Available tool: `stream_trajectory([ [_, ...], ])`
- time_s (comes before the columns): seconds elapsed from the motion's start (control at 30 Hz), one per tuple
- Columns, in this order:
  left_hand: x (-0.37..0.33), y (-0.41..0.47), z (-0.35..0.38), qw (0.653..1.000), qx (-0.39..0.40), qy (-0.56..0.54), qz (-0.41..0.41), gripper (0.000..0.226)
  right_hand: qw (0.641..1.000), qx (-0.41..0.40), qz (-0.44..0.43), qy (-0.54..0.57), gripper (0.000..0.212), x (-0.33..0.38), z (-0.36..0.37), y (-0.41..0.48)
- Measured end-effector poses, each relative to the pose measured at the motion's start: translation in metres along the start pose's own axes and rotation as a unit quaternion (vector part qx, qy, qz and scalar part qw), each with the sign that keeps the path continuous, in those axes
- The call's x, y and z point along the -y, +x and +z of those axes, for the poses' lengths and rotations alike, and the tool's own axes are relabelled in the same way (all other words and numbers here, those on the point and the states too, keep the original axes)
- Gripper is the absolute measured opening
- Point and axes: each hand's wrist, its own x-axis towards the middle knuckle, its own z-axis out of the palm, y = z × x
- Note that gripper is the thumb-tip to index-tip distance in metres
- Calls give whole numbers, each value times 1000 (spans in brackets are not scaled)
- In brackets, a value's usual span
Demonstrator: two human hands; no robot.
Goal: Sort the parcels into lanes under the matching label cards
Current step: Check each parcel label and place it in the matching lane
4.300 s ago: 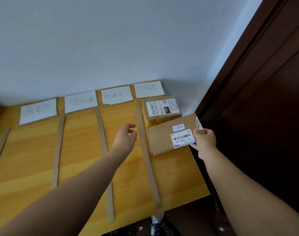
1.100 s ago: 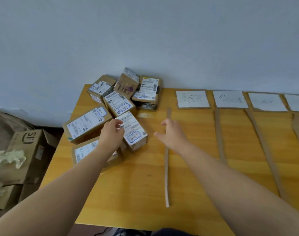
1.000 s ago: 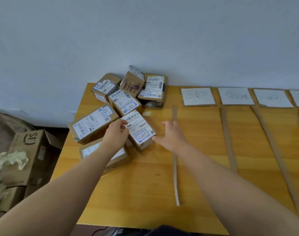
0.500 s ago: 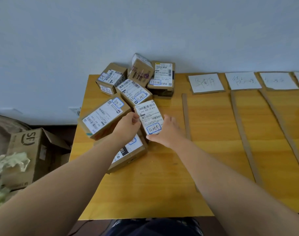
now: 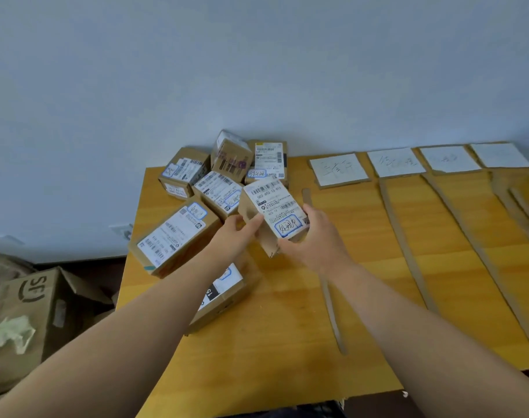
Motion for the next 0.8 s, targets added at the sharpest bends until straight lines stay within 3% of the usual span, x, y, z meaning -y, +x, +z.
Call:
stream_trajectory([
  [0.07, -14, -2, 4, 996, 24, -92, 3, 84, 999, -37, -26, 7, 97, 5, -10, -4],
  [0.13, -28, -2, 5, 987, 50, -148, 27, 82, 994, -91, -58, 15, 99, 11, -16, -7],
  [0.33, -73, -6, 0, 974, 34, -189, 123, 66, 957, -234, -152, 76, 94, 25, -33, -6],
  [0.63, -83, -13, -2, 975, 12, -162, 153, 54, 944, -245, -193, 109, 86, 26, -32, -6],
  [0.8, -76, -9, 0, 979, 21, -159, 129, 57, 945, -219, -156, 185, 56, 25, -37, -11],
])
